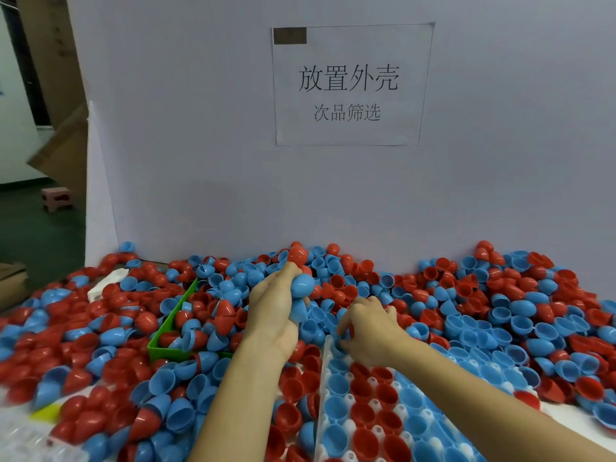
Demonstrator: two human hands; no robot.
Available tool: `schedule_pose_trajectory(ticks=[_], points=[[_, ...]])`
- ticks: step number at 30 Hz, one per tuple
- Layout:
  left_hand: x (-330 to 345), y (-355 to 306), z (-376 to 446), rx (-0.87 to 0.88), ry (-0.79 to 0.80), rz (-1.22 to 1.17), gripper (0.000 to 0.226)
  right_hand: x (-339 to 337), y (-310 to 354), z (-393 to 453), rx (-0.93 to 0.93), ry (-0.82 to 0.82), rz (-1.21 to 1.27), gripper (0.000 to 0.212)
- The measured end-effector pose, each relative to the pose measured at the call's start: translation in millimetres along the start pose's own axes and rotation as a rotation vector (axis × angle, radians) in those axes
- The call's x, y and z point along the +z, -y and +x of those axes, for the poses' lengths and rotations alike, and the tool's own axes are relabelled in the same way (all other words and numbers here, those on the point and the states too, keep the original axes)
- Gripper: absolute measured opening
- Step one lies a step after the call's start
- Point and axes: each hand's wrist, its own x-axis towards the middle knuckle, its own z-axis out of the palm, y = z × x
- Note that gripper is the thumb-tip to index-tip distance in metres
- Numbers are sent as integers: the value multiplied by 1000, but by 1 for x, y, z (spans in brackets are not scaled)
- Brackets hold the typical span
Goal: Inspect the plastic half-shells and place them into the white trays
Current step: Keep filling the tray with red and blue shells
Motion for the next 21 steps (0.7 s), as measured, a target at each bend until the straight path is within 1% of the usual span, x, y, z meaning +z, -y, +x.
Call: schedule_pose_trajectory(ticks=[4, 6, 9, 11, 12, 14, 15, 16, 17, 18, 19, 21], points=[[-1, 0, 0, -3, -8, 5, 17, -2, 9, 2, -19, -21, -110, 14], [-2, 0, 1, 4, -10, 10, 19, -3, 13, 2, -34, -18, -173, 8], [-3, 2, 3, 25, -12, 42, 20, -2, 18, 3, -52, 23, -254, 12], [-4, 3, 4, 59, -25, 92, 23, -5, 19, 4, -46, 67, -260, 13], [-5, 3, 5, 89, -39, 128, 23, -8, 20, 4, -45, 99, -248, 10], [-9, 2, 6, 174, -79, 249, 17, -13, 21, 3, -33, 168, -224, 23], [-12, 1, 7, 225, -102, 326, 15, -15, 21, 2, -30, 184, -213, 25], [-15, -2, 7, 277, -129, 404, 14, -15, 19, 1, -38, 165, -211, 19], [-19, -5, 7, 328, -161, 480, 14, -15, 18, 0, -50, 138, -218, 8], [-25, -9, 7, 374, -195, 552, 14, -15, 16, -2, -57, 113, -212, 6], [-30, -13, 7, 410, -228, 623, 17, -16, 14, -4, -62, 101, -197, 15], [-43, -22, 8, 471, -280, 755, 20, -19, 9, -11, -82, 41, -117, 24]])
